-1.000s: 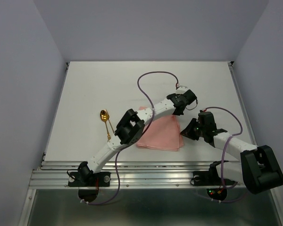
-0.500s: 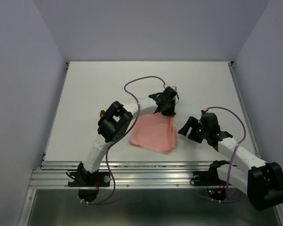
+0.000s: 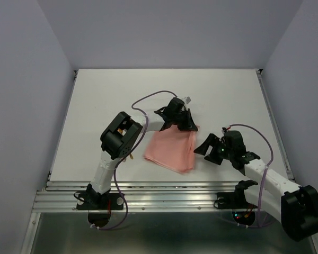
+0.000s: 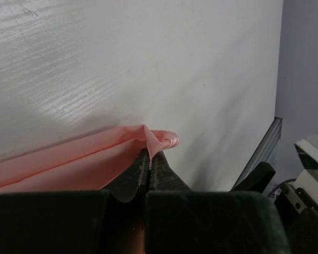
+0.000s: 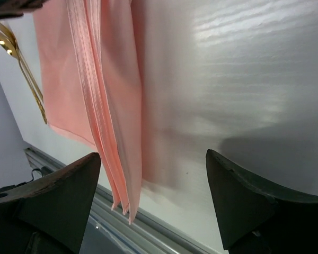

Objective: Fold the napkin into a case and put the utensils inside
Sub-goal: Pick up the lower triangle-folded napkin from the center of the board.

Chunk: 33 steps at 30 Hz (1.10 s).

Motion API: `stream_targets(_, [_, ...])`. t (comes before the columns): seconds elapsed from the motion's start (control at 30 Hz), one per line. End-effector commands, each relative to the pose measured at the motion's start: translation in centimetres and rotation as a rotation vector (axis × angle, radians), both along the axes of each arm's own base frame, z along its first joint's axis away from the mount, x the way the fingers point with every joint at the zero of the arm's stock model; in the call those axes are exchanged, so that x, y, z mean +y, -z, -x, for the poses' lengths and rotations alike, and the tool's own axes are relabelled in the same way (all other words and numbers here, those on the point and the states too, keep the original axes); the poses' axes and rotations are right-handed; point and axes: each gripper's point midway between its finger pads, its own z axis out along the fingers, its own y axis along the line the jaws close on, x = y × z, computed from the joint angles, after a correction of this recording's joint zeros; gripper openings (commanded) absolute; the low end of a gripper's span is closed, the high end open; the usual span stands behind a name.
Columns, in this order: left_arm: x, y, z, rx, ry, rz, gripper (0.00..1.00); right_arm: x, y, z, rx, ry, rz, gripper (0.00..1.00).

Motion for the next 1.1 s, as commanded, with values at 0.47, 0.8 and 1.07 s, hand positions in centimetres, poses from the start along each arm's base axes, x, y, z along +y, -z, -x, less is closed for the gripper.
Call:
stream_targets(0.47, [-0.5, -4.3, -0.9, -0.026, 0.025, 0.186, 0.00, 6.2, 0.9, -1.5, -0.012, 0.054, 0.298, 0.59])
stream_targets(0.8, [0.3, -4.4, -2.5, -0.025, -0.043, 0.200, 0.00, 3.3, 0.1, -2.1, -0.057, 0.133, 0.680, 0.20])
stream_targets(1.07, [0.3, -5.9, -3.6, -0.043, -0.075, 0.311, 0.00, 0.6, -0.8, -3.6, -0.071, 0.143, 0.994, 0.01])
